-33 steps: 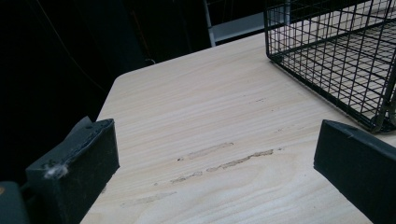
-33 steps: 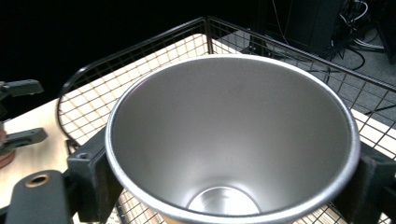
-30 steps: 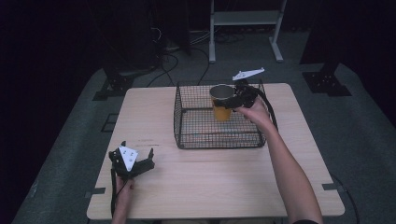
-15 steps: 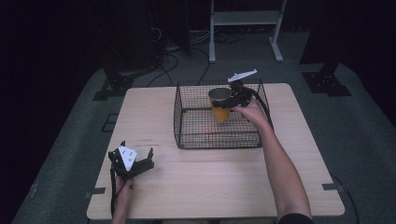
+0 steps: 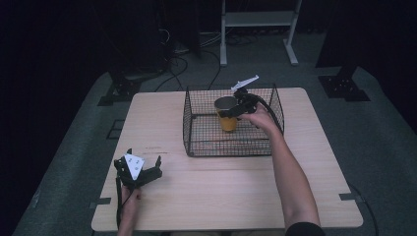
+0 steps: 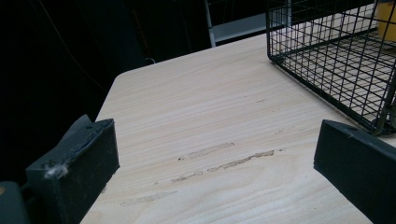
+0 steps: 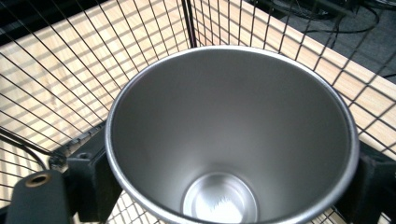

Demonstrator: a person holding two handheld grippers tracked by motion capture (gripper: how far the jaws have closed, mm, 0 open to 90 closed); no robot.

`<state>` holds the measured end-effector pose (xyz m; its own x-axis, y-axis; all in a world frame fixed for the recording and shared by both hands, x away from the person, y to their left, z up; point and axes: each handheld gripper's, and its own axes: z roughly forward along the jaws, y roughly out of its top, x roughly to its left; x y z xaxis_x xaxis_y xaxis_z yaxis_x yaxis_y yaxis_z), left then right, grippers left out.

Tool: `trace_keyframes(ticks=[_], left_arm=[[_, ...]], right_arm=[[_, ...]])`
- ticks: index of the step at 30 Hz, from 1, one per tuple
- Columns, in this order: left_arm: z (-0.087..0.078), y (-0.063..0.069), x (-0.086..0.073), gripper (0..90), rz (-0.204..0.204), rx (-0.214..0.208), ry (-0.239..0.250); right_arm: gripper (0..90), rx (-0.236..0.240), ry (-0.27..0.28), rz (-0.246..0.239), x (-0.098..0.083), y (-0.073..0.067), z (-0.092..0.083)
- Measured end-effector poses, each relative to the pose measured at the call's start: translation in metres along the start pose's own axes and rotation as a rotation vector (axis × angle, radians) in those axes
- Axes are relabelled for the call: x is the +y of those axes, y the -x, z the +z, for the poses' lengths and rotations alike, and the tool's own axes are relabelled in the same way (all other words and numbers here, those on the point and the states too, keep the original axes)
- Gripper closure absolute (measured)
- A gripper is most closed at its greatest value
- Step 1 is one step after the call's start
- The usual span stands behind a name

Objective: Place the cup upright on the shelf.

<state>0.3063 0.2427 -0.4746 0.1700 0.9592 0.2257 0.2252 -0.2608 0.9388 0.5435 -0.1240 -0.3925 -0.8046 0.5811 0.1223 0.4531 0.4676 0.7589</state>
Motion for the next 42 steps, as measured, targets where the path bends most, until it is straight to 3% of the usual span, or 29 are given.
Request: trace_keyframes(ticks=[7, 23, 31, 42], left_arm=[[0.0, 0.0, 0.0, 0.0, -0.002, 0.0, 0.0], [0.0, 0.0, 0.0, 0.0, 0.0, 0.0, 0.0], [0.0, 0.0, 0.0, 0.0, 0.0, 0.0, 0.0], [0.0, 0.001, 0.0, 0.0, 0.002, 0.0, 0.0]], right_arm=[[12.2, -0.024, -0.033, -0.044, -0.004, -0.001, 0.008], [9.6, -0.036, -0.079, -0.071, -0.008, -0.004, 0.008], [2.1, -0.055, -0.091, -0.083, -0.009, -0.007, 0.01], [0.8, -0.07, -0.027, -0.069, -0.012, -0.006, 0.001]])
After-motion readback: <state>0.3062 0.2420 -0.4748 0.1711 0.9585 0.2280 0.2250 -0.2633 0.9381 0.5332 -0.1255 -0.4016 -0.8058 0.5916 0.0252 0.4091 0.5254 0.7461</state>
